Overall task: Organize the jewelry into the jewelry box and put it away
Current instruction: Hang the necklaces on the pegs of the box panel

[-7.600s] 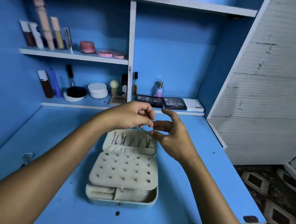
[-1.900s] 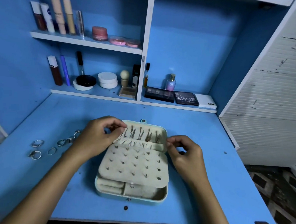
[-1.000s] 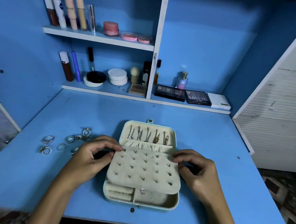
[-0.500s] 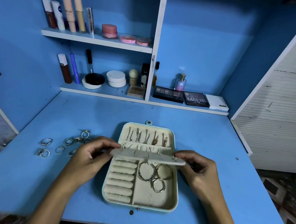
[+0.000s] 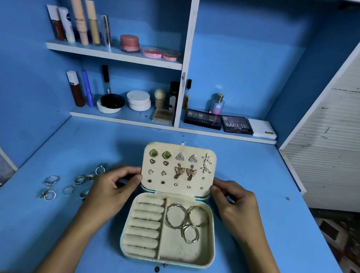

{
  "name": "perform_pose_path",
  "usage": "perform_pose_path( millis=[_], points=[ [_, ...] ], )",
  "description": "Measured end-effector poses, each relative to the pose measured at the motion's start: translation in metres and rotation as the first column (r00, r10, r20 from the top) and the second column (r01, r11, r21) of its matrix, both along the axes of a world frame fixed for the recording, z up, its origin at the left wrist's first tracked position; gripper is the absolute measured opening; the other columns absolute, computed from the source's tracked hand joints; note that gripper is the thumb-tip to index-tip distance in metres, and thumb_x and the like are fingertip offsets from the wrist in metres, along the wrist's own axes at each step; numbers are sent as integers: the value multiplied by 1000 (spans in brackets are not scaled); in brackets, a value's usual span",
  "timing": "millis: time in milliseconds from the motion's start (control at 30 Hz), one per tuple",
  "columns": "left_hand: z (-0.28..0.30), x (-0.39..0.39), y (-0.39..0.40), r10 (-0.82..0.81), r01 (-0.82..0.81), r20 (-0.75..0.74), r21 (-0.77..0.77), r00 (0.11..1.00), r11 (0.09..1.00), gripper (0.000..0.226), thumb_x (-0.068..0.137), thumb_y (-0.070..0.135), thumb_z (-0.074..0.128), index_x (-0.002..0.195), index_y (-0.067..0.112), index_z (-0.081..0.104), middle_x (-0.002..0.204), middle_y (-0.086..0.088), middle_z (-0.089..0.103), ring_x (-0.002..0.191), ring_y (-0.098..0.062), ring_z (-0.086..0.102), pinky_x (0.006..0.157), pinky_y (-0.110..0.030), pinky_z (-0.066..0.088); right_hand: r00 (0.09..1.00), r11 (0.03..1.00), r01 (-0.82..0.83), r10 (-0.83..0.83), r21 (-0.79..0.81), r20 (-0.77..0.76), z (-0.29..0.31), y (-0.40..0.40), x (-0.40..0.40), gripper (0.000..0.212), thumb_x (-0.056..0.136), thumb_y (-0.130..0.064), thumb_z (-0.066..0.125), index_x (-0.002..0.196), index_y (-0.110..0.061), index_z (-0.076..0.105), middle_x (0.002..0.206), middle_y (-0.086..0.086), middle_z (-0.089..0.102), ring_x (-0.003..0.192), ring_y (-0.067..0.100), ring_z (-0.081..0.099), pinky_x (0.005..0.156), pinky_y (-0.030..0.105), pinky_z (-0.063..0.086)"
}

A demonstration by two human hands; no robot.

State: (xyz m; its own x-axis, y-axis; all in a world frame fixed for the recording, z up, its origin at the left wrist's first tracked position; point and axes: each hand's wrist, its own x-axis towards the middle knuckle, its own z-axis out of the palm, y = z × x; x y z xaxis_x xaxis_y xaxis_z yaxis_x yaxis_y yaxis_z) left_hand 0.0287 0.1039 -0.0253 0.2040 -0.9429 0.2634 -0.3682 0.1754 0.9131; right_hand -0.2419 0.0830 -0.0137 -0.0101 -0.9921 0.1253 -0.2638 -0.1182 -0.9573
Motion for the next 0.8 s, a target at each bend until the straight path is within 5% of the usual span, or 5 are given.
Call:
perform_pose_path(
  millis=[100,333,800],
  points=[
    [-8,-1,-4,59,-58,57,-28,997,998,20,89,10,69,101,23,77,98,8,72,93,-7,68,83,-17,50,999,999,44,-44,26,-21,-4,-3,1,29,91,-9,68,93,-35,80,89,-12,70,85,4,67,78,19,51],
    [-15,-6,-6,157,-149,137,-71,978,986,22,84,8,74,101,22,78,93,17,70,84,-2,67,76,-8,46,993,992,98,-94,76,-65,-8,-3,5,22,89,-17,70,94,-36,81,87,-13,71,85,6,67,79,26,53],
    [-11,-10,0,176,-169,97,-74,980,983,15,85,10,75,92,22,79,88,19,75,85,-2,70,80,-18,51,984,985,166,-163,53,-70,-8,-1,8,14,86,-16,74,86,-28,80,83,-21,73,79,-5,67,72,8,48]
  ],
)
